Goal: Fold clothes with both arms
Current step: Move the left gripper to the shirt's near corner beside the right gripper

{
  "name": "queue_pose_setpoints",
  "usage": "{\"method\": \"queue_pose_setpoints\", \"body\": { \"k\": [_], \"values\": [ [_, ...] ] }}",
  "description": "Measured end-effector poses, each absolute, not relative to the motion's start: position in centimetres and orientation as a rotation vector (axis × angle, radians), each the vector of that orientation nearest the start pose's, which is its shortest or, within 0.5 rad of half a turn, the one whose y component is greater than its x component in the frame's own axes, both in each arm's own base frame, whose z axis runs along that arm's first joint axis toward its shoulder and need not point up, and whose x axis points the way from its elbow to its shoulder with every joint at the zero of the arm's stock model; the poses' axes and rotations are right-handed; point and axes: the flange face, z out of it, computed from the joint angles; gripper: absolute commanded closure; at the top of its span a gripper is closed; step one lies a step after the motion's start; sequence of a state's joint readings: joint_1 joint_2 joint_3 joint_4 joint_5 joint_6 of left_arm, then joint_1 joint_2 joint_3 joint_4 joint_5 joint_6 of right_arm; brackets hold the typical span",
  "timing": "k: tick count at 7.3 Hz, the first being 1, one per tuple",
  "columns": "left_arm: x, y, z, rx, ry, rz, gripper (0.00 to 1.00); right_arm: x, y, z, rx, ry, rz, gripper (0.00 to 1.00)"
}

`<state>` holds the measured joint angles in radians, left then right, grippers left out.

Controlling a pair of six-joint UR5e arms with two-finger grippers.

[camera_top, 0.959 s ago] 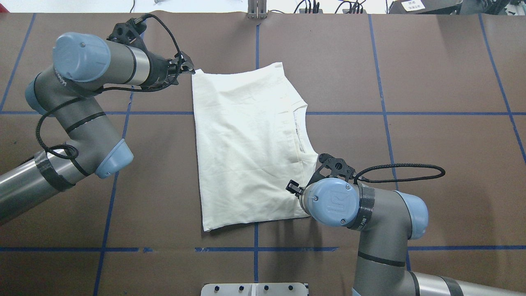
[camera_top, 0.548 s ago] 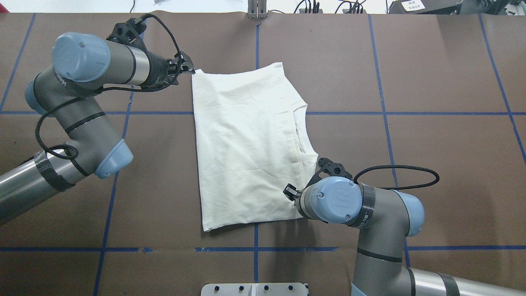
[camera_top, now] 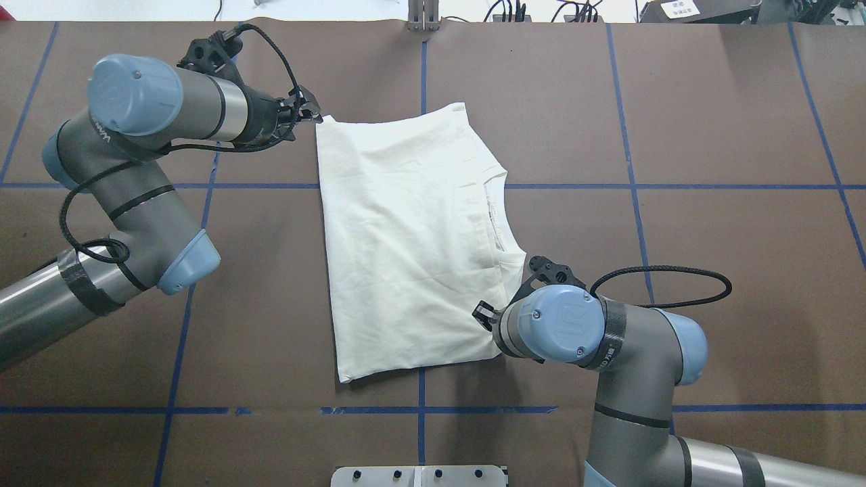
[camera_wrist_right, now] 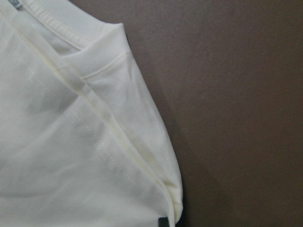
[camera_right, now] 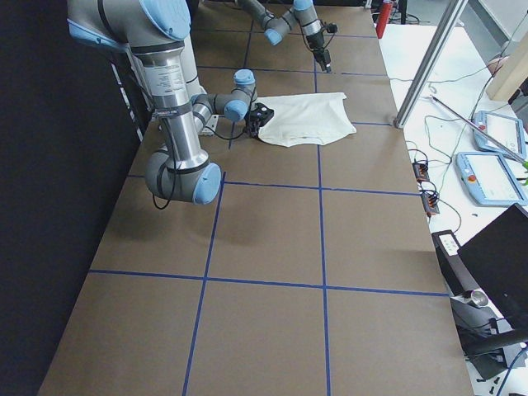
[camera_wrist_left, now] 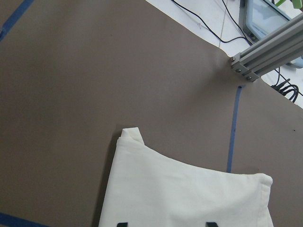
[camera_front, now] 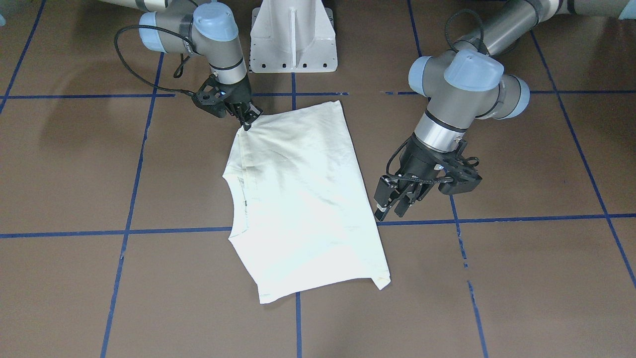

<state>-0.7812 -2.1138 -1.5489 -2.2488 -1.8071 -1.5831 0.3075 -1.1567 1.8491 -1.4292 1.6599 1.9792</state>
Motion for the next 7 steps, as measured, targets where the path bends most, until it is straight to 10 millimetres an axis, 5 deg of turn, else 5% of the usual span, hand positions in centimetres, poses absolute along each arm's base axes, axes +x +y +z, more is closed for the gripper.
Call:
{"method": "queue_pose_setpoints", "body": {
  "k": [2,3,5,7],
  "values": [
    [41.5,-54.5,26.8,0.175,1.238,-0.586,0.37,-53.2,-29.8,27.7,-0.131,-0.843,0.635,1.0],
    [42.5,-51.0,27.1,0.099,1.261,-0.601,0.37,-53.0,-29.0,27.0,-0.138,-0.85,0.626,1.0],
    [44.5,-40.8,28.2,-0.118,1.284,-0.651,0.37,-52.6,-27.1,26.1,-0.155,-0.87,0.601,1.0],
    [48.9,-32.8,29.0,-0.211,1.197,-0.674,0.39,-52.5,-26.5,26.0,-0.166,-0.872,0.591,1.0]
  ]
}}
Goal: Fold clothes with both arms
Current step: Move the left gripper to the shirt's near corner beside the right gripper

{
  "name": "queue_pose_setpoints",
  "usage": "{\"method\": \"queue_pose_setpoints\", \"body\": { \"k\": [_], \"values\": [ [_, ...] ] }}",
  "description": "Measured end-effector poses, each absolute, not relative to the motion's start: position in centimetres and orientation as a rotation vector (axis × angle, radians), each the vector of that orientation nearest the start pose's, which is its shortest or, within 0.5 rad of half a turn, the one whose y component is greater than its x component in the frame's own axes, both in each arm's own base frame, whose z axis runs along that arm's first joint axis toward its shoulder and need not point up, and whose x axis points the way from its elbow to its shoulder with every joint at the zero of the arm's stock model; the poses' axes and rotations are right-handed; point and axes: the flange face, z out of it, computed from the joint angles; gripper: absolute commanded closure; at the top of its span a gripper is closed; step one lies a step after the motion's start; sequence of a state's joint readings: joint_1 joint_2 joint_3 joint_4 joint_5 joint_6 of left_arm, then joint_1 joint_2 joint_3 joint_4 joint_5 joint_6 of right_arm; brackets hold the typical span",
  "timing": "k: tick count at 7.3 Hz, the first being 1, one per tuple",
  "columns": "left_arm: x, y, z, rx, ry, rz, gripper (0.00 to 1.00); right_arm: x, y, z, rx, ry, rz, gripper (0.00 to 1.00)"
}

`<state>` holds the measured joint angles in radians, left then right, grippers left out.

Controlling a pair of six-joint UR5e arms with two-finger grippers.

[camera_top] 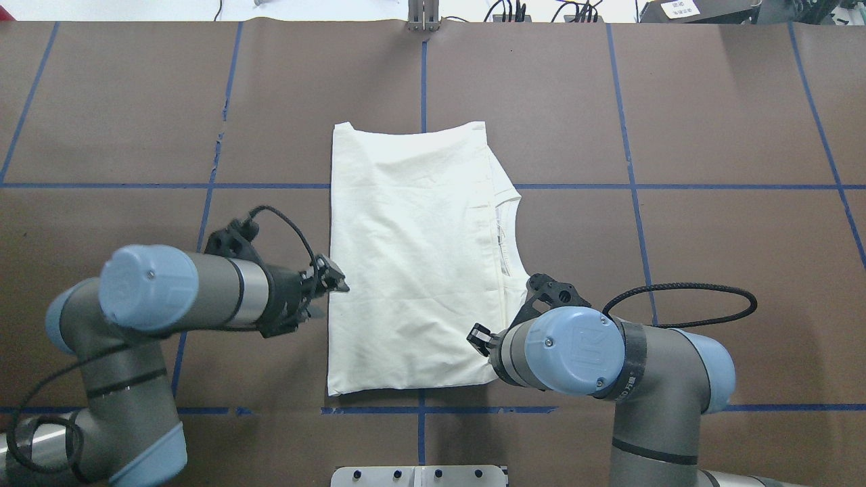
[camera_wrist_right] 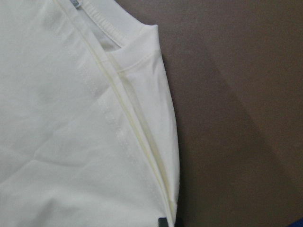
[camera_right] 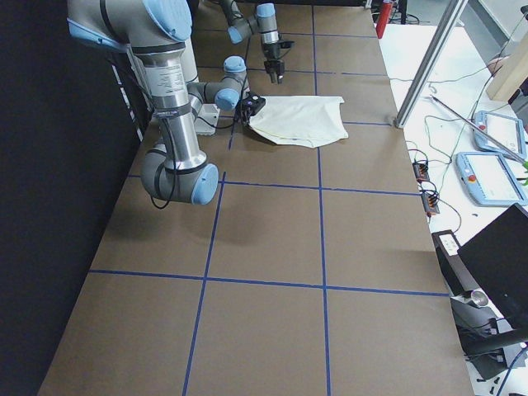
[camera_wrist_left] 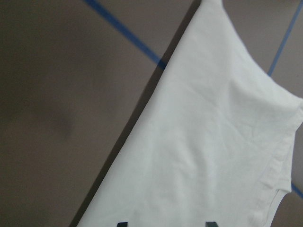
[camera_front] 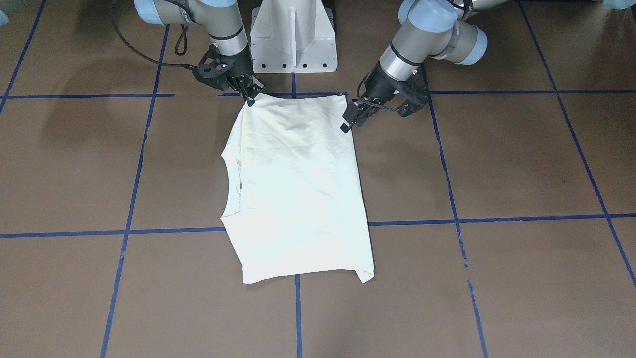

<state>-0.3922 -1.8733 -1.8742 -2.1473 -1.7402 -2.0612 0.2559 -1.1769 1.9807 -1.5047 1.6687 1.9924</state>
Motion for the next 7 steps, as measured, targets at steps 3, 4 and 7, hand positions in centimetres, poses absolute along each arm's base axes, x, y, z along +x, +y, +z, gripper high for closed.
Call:
{"method": "queue_pose_setpoints", "body": {
  "k": [3,4,7],
  "values": [
    [52.9,-26.3,29.8,-0.253,1.096,-0.682,0.39,-52.6,-26.4,26.1,-0.169,-0.872,0.588,1.0],
    [53.0,-25.5,29.5,-0.262,1.084,-0.683,0.39,-52.6,-26.4,26.1,-0.17,-0.871,0.588,1.0],
    [53.6,-24.2,30.0,-0.274,1.017,-0.692,0.48,-52.6,-26.4,26.0,-0.17,-0.872,0.587,1.0]
  ]
}}
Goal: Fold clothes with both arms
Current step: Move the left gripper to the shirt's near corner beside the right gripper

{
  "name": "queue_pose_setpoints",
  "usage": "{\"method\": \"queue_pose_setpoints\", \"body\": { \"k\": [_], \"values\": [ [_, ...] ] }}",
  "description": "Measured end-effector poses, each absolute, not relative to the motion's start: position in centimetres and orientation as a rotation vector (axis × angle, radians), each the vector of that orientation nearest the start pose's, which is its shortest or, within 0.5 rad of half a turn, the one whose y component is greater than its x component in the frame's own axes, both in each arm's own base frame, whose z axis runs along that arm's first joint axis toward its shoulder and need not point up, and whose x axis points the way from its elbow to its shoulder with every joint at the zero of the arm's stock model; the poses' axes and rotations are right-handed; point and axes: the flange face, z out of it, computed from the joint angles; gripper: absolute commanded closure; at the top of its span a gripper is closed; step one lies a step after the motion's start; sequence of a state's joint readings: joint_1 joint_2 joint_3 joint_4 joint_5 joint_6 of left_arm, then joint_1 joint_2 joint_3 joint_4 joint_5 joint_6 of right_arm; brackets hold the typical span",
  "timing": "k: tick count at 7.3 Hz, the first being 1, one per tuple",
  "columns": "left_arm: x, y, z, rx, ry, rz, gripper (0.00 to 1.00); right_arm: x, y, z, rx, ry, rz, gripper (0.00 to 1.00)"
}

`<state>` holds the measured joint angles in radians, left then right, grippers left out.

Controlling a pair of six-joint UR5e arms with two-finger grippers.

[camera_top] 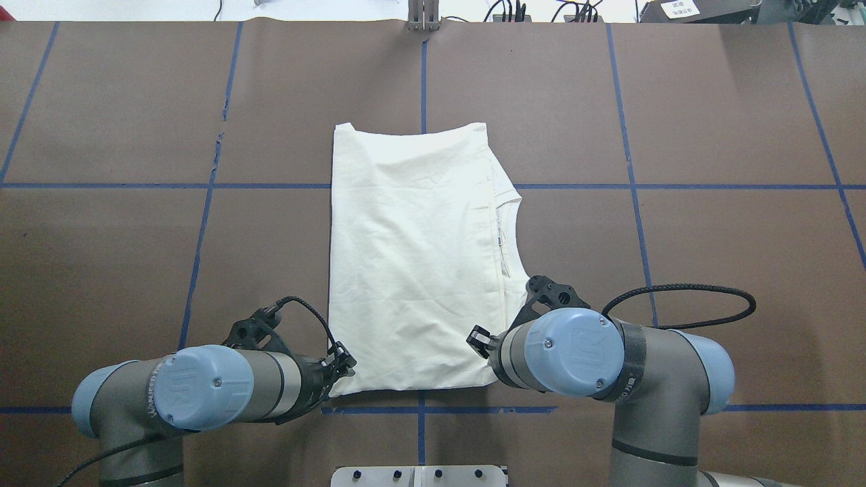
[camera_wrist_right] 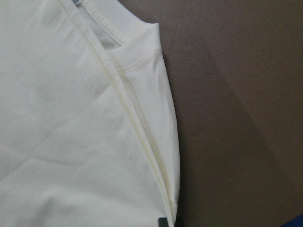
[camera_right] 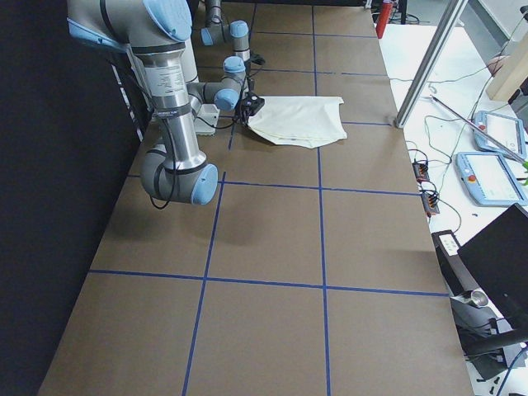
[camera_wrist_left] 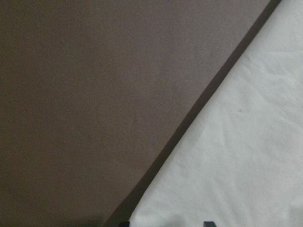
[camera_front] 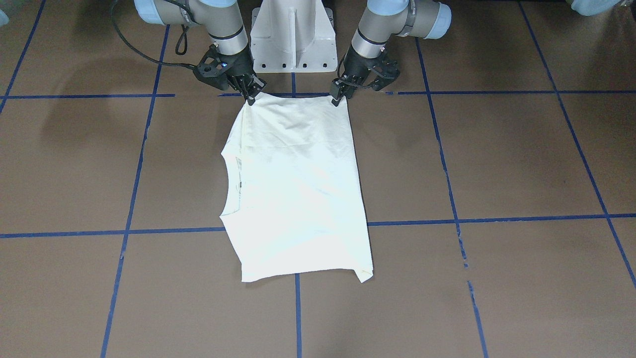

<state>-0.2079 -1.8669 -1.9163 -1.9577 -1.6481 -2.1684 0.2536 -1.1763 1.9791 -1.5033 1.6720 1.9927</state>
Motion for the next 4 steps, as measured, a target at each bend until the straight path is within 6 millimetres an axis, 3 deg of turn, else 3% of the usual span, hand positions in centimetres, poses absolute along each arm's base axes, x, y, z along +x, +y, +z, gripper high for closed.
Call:
{"method": "queue_pose_setpoints", "body": {
  "k": [2,4],
  "values": [
    [53.98,-23.55,30.27,-0.29,0.994,-0.71,1.0,-52.64,-26.36,25.94,-0.17,-0.874,0.587,1.0],
    [54.07,-23.35,30.27,-0.3,0.99,-0.722,1.0,-52.63,-26.36,26.0,-0.169,-0.873,0.587,1.0]
  ]
}}
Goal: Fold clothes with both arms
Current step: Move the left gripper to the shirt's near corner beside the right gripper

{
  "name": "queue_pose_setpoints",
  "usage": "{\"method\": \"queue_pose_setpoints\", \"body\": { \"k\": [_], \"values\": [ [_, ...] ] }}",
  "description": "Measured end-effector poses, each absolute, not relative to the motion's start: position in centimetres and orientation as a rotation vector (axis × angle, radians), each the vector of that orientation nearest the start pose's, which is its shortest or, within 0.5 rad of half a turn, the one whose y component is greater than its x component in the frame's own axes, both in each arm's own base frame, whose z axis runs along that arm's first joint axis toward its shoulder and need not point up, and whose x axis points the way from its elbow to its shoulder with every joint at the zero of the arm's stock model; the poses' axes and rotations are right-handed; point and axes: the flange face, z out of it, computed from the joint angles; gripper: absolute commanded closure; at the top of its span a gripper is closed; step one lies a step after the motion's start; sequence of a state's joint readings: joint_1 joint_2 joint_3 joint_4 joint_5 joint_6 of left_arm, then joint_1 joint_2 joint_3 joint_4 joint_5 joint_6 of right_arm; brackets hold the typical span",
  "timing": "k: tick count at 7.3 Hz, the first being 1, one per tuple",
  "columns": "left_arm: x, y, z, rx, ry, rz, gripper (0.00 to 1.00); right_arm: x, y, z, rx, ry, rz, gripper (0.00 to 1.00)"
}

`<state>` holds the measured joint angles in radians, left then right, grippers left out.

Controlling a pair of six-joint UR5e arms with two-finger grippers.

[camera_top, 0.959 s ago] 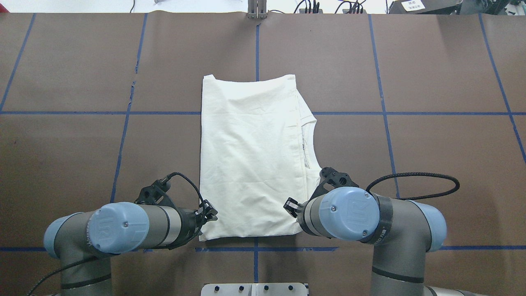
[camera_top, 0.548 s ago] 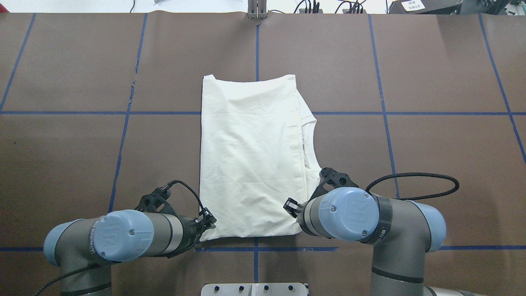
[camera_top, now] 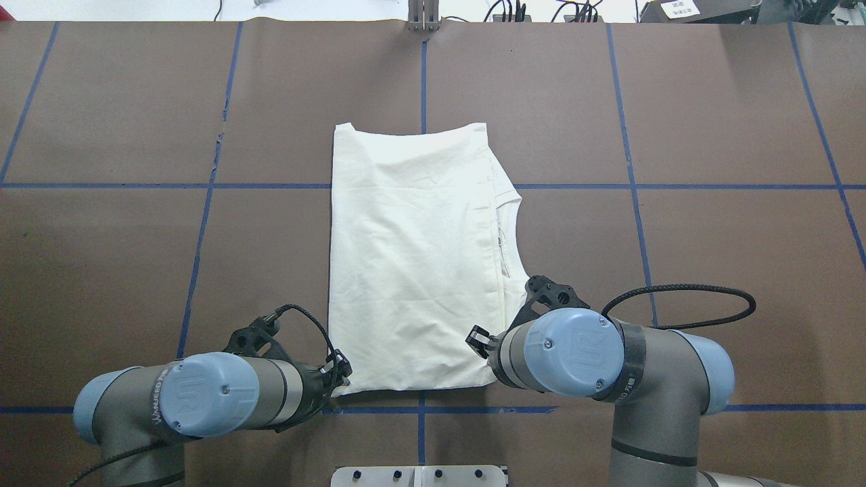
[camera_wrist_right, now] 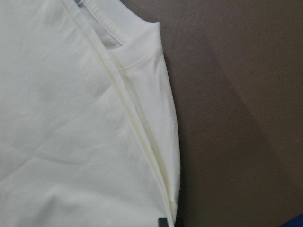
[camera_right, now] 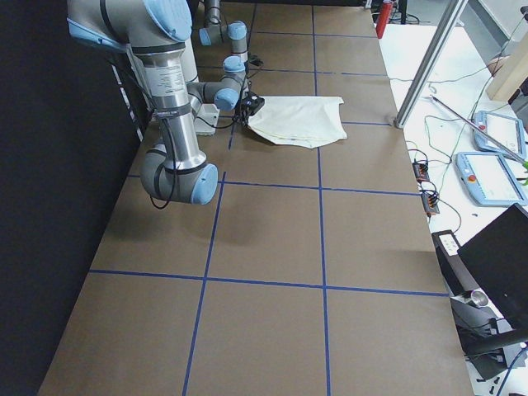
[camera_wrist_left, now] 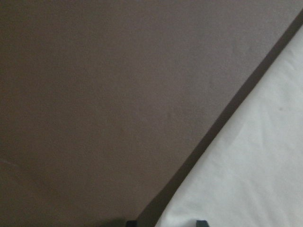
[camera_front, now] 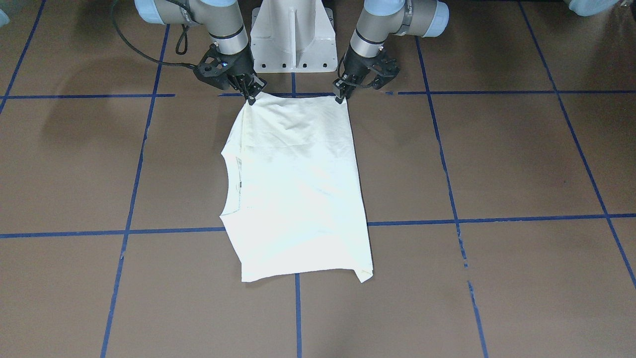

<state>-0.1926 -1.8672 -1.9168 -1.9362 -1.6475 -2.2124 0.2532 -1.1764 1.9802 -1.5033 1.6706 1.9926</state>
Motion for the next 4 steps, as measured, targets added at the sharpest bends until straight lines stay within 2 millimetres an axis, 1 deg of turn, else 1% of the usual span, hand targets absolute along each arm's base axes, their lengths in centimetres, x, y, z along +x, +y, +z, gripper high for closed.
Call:
{"method": "queue_pose_setpoints", "body": {
  "k": [1,2,3,4],
  "values": [
    [54.0,-23.3,30.1,-0.302,0.995,-0.723,1.0,-52.6,-26.4,26.1,-0.169,-0.872,0.587,1.0],
    [53.3,-23.2,29.1,-0.305,1.013,-0.72,1.0,-52.7,-26.3,26.1,-0.17,-0.871,0.586,1.0],
    [52.1,-22.7,27.6,-0.314,1.034,-0.71,1.0,-52.6,-26.0,25.9,-0.174,-0.877,0.58,1.0],
    [50.7,-21.2,25.8,-0.333,1.046,-0.692,1.0,-52.1,-24.7,25.4,-0.184,-0.891,0.559,1.0]
  ]
}}
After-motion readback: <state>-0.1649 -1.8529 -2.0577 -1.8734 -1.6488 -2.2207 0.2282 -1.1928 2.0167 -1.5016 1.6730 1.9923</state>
